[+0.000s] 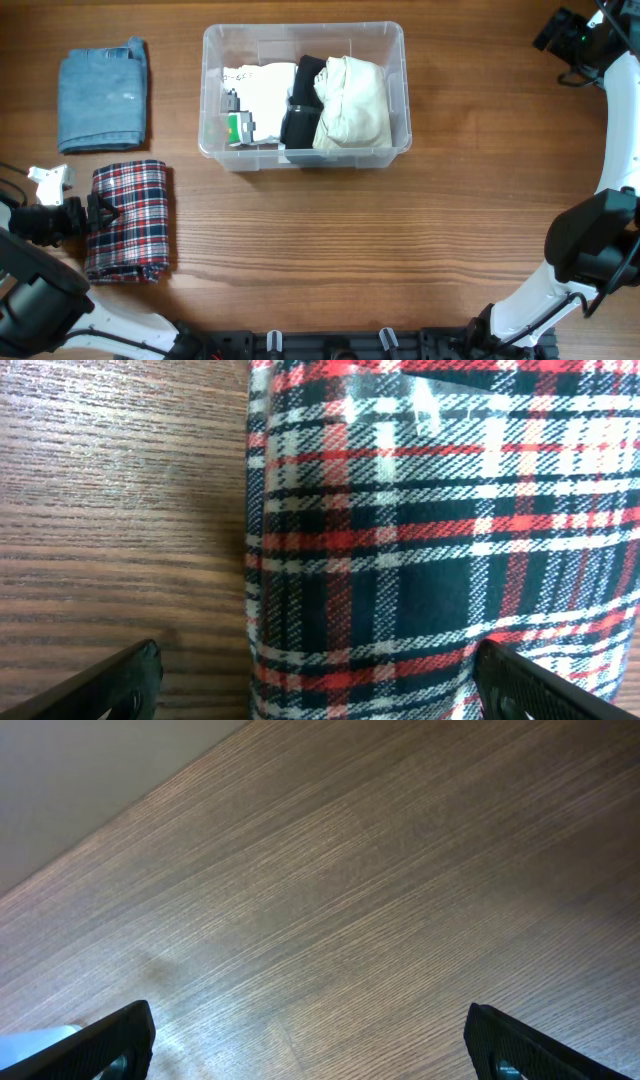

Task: Pack container
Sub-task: 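Grasp the plaid shirt edge with the left gripper and lift it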

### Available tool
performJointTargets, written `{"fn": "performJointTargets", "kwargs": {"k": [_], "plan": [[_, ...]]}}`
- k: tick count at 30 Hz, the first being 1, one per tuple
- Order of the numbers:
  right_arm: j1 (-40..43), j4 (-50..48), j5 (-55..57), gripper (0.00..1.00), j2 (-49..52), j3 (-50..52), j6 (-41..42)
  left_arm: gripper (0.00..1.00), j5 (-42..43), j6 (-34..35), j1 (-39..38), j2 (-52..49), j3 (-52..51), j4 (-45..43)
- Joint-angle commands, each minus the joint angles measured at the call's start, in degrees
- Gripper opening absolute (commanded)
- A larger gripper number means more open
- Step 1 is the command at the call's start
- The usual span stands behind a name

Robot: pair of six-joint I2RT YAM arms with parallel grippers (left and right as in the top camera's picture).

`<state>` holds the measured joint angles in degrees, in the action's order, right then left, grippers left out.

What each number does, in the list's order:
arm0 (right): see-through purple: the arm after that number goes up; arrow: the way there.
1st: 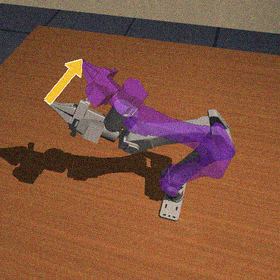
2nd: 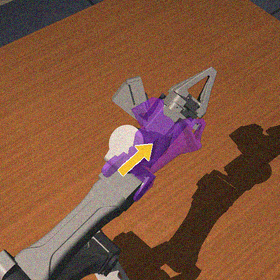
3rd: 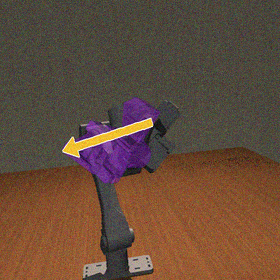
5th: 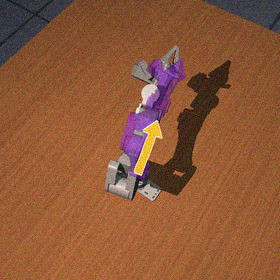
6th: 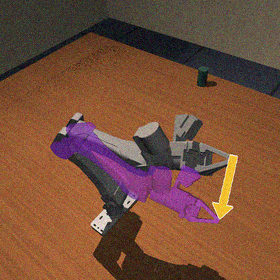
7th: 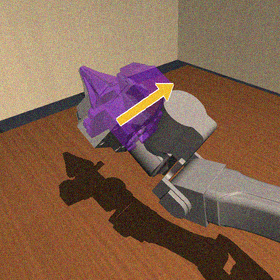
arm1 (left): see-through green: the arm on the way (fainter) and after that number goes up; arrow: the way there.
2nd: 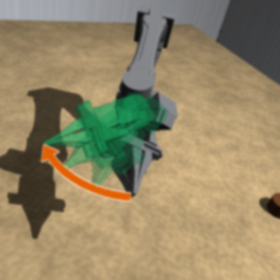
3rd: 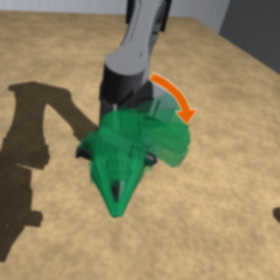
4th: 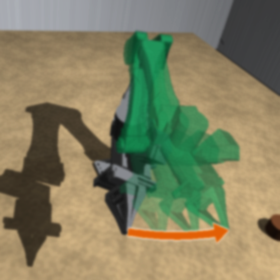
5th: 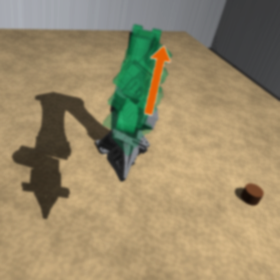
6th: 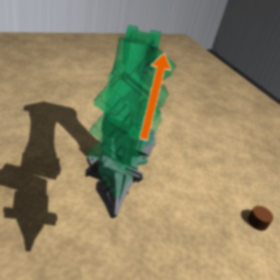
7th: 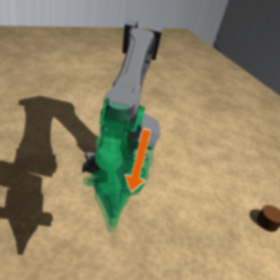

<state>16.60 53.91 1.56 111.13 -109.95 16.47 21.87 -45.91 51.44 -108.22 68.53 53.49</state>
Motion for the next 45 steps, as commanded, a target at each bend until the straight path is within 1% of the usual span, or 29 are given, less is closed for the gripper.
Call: {"fn": "performJointTargets", "kwargs": {"k": [1, 14, 22, 26, 28, 29, 32, 36, 37, 38, 39, 40, 41, 42, 45], "plan": [[-0.1, -0.1, 0.5, 1.00, -0.7, 0.3, 0.1, 1.00, 3.3, -1.7, -0.3, -1.7, 0.0, -0.2], [-0.1, -0.1, 0.6, 1.00, -0.7, 0.3, 0.1, 1.00, 10.2, -1.7, -0.3, -4.2, 0.0, 1.8], [-0.1, -0.1, 0.5, 1.00, -0.7, 0.3, 0.1, 1.00, 10.7, -1.5, -0.3, -4.2, 0.0, 4.0], [-0.1, -0.1, 0.5, 1.00, -0.7, 0.3, 0.1, 1.00, 10.7, 3.2, -0.3, -4.2, 0.0, 4.0], [-0.1, -0.1, 0.6, 1.00, -0.7, 0.3, 0.1, 1.00, 10.7, 8.8, -0.3, -4.2, 0.0, 3.9], [-0.1, -0.1, 0.5, 1.00, -0.7, 0.3, 0.1, 1.00, 10.8, 10.5, -0.3, -4.2, 0.0, 3.7], [-0.1, -0.1, 0.5, 1.00, -0.7, 0.3, 0.1, 1.00, 12.9, 11.9, -0.3, -4.2, 0.0, 3.8], [-0.1, -0.1, 0.6, 1.00, -0.7, 0.3, 0.1, 1.00, 13.7, 11.9, -0.3, -4.2, 0.0, 3.8], [-0.1, -0.1, 0.6, 1.00, -0.7, 0.3, 0.1, 0.98, 13.7, 11.9, -0.3, -4.2, 0.0, 3.8], [-0.1, -0.1, 0.6, 1.00, -0.7, 0.3, 0.0, 0.95, 13.7, 11.9, -0.3, -4.2, 0.0, 3.8], [-0.1, -0.1, 0.6, 1.00, -0.7, 0.3, 0.1, 0.88, 13.7, 11.9, -0.3, -4.2, 0.0, 3.8], [-0.1, -0.1, 0.5, 1.00, -0.7, 0.3, 0.1, 0.85, 13.7, 11.9, -0.3, -4.2, 0.0, 3.7], [-0.1, -0.1, 0.6, 1.00, -0.7, 0.3, 0.1, 0.79, 13.7, 11.9, -0.3, -4.2, 0.0, 3.6], [-0.1, -0.1, 0.5, 1.00, -0.7, 0.3, 0.1, 0.69, 13.7, 11.9, -0.3, -4.2, 0.0, 3.5], [-0.1, -0.1, 0.6, 1.00, -0.7, 0.3, 0.1, 0.54, 13.7, 11.9, -0.3, -4.2, 0.0, 3.6]]}}
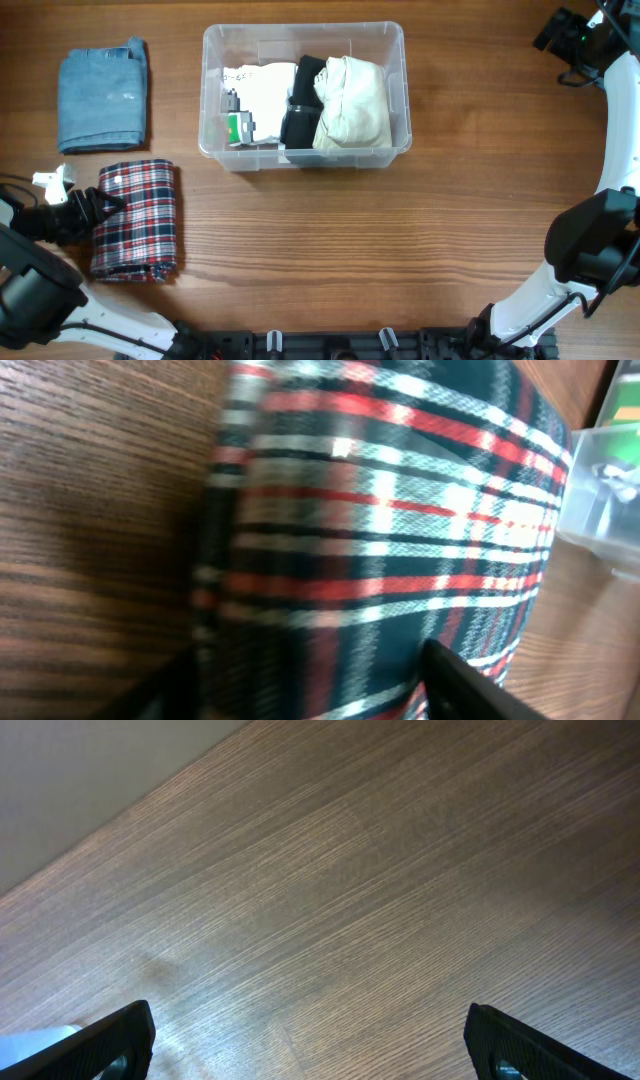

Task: Pack container
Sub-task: 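Grasp the plaid shirt edge with the left gripper and lift it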

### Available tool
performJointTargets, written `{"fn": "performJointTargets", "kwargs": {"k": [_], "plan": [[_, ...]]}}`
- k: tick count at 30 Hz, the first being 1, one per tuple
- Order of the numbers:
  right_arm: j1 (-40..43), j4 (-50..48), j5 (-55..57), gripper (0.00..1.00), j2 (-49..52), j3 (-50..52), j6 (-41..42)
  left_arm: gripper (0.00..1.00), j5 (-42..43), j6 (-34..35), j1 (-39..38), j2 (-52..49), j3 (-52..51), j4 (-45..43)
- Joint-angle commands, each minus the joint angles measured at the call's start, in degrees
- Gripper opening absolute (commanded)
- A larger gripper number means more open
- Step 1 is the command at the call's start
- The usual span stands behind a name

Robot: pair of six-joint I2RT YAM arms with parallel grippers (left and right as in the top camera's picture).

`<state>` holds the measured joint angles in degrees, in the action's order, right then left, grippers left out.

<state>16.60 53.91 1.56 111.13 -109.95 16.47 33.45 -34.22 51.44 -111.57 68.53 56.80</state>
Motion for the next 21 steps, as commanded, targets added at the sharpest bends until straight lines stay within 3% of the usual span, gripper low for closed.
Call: {"fn": "performJointTargets", "kwargs": {"k": [1, 10, 16, 21], "plan": [[-0.1, -0.1, 0.6, 1.00, -0.7, 0.3, 0.1, 0.52, 2.1, 0.2, -0.3, -0.9, 0.0, 0.3], [-0.1, -0.1, 0.6, 1.00, -0.7, 0.3, 0.1, 0.04, 2.1, 0.9, -0.3, -0.9, 0.1, 0.5], [-0.1, -0.1, 0.5, 1.00, -0.7, 0.3, 0.1, 0.04, 3.7, 3.7, -0.3, -0.8, 1.1, 0.7], [-0.1, -0.1, 0.5, 1.00, -0.7, 0.3, 0.1, 0.04, 12.3, 3.7, -0.3, -0.8, 5.2, 2.6]]}}
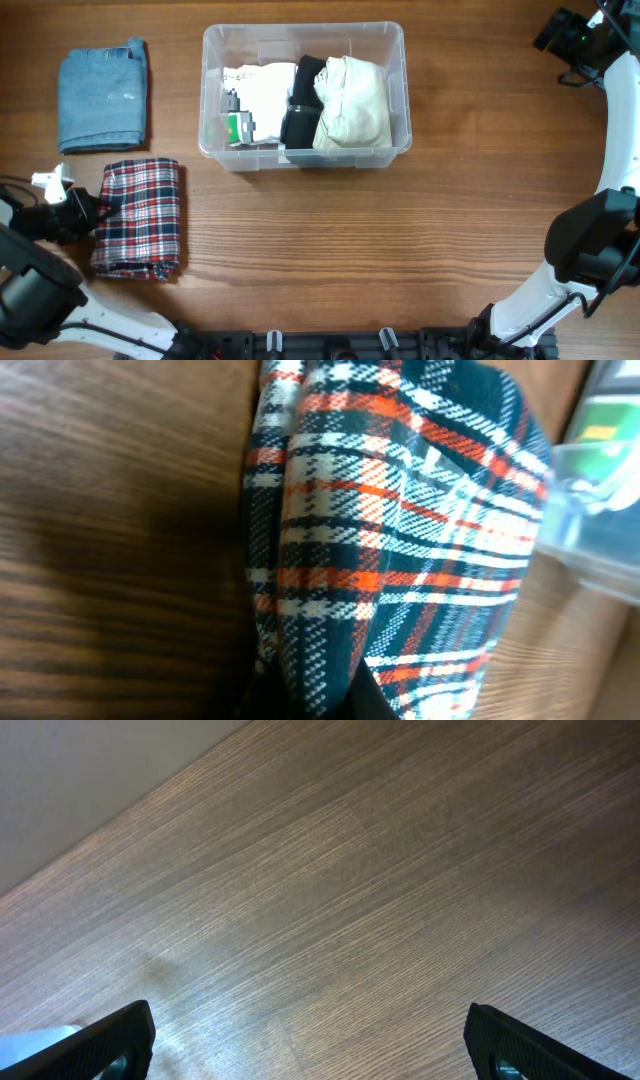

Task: Pack container
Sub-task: 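Grasp the plaid shirt edge with the left gripper and lift it, then carry the plaid shirt right into the container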

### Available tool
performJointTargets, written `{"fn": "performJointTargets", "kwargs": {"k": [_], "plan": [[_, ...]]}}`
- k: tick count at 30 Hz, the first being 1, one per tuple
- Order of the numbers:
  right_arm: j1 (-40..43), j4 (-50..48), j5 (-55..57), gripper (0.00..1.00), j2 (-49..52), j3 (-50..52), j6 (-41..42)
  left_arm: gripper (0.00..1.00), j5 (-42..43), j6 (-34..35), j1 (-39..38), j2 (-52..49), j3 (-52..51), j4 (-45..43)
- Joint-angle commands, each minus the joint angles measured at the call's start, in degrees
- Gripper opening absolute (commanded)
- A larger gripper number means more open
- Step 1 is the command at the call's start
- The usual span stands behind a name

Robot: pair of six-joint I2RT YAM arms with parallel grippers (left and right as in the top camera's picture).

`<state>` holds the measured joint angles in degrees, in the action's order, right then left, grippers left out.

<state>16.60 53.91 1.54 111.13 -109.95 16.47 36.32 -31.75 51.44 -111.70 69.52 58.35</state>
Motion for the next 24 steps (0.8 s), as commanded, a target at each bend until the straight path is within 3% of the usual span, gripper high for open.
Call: {"fn": "performJointTargets", "kwargs": {"k": [1, 10, 16, 19, 24], "plan": [[-0.1, -0.1, 0.6, 1.00, -0.7, 0.3, 0.1, 0.04, 11.3, 1.2, -0.3, -0.7, 5.2, 1.7], [-0.1, -0.2, 0.6, 1.00, -0.7, 0.3, 0.1, 0.04, 30.3, 1.2, -0.4, 0.7, 18.8, 13.3], [-0.1, -0.2, 0.6, 1.00, -0.7, 0.3, 0.1, 0.04, 43.2, 4.0, -1.9, 5.5, 23.5, 14.0], [-0.1, -0.2, 0.6, 1.00, -0.7, 0.3, 0.1, 0.04, 48.0, 10.7, -4.3, 8.1, 25.5, 11.7], [-0.1, -0.1, 0.6, 1.00, -0.7, 0.3, 0.1, 0.04, 48.0, 30.0, -12.6, 11.7, 26.9, 0.1]]}}
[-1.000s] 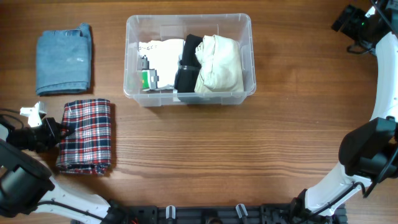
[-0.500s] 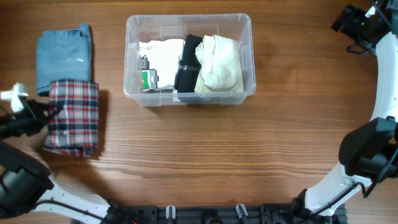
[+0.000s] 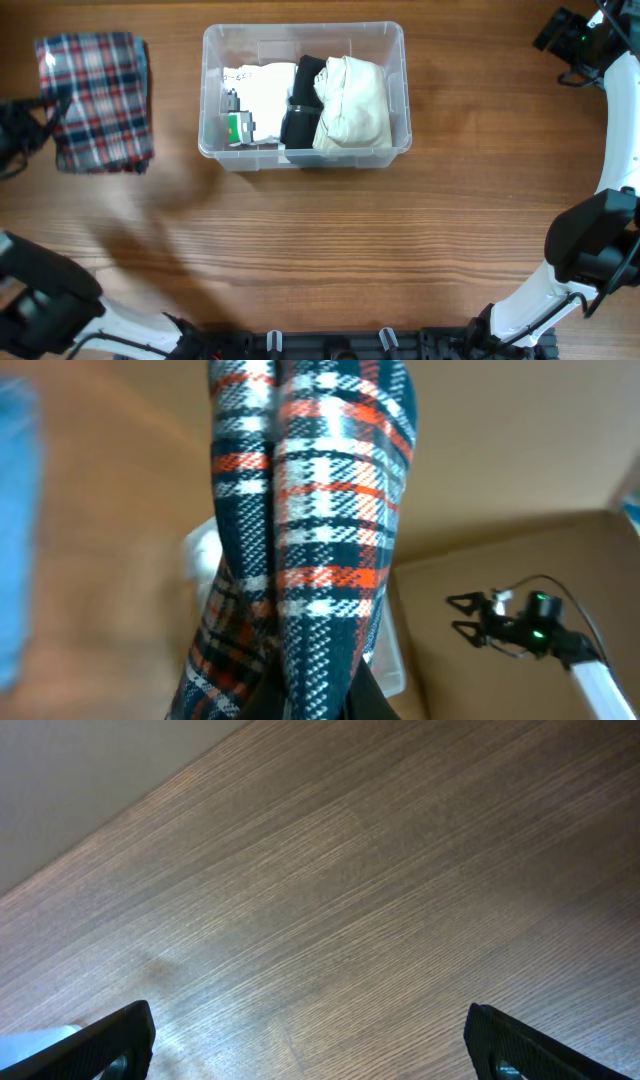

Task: Pack container
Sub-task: 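Carry the plaid shirt right into the container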

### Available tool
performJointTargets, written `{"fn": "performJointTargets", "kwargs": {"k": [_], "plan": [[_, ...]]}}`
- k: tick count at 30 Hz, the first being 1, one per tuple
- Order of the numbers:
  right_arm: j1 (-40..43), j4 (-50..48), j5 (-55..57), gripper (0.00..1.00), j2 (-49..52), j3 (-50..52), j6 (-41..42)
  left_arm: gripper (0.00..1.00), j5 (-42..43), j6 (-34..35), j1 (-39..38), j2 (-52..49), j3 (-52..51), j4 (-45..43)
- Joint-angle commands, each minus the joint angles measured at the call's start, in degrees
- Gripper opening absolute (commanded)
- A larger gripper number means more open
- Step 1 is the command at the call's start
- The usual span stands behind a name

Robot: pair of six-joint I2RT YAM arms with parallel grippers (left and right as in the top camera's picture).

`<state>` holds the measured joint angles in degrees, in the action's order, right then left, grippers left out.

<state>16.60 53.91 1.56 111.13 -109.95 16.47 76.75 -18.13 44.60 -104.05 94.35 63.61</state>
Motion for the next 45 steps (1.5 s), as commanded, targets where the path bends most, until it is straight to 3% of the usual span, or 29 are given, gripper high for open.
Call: {"fn": "performJointTargets", "kwargs": {"k": [1, 4, 9, 14, 19, 26, 35, 45], "plan": [[-0.1, -0.2, 0.5, 1.00, -0.7, 0.3, 0.1, 0.04, 7.0, 21.3, -8.0, 4.4, 2.1, -8.8], [-0.1, -0.2, 0.6, 1.00, -0.7, 0.3, 0.1, 0.04, -0.1, 37.4, -15.2, 5.1, 2.1, -21.3], [-0.1, -0.2, 0.5, 1.00, -0.7, 0.3, 0.1, 0.04, -13.2, 43.5, -26.4, 5.1, 2.1, -36.0], [-0.1, -0.2, 0.6, 1.00, -0.7, 0.3, 0.1, 0.04, -30.3, 50.4, -36.8, 5.0, 2.1, -39.0], [-0.1, -0.2, 0.5, 1.00, -0.7, 0.3, 0.1, 0.04, -38.1, 56.8, -46.5, 4.7, 2.1, -38.8], [-0.1, -0.2, 0.5, 1.00, -0.7, 0.3, 0.1, 0.04, -43.8, 59.6, -52.6, 3.9, 2.1, -33.8], [-0.1, -0.2, 0.5, 1.00, -0.7, 0.3, 0.1, 0.04, -45.8, 58.9, -53.4, 1.0, 2.0, -24.7], [-0.1, -0.2, 0.5, 1.00, -0.7, 0.3, 0.1, 0.05, -45.8, 55.2, -54.4, -6.1, 2.0, -25.8]]}}
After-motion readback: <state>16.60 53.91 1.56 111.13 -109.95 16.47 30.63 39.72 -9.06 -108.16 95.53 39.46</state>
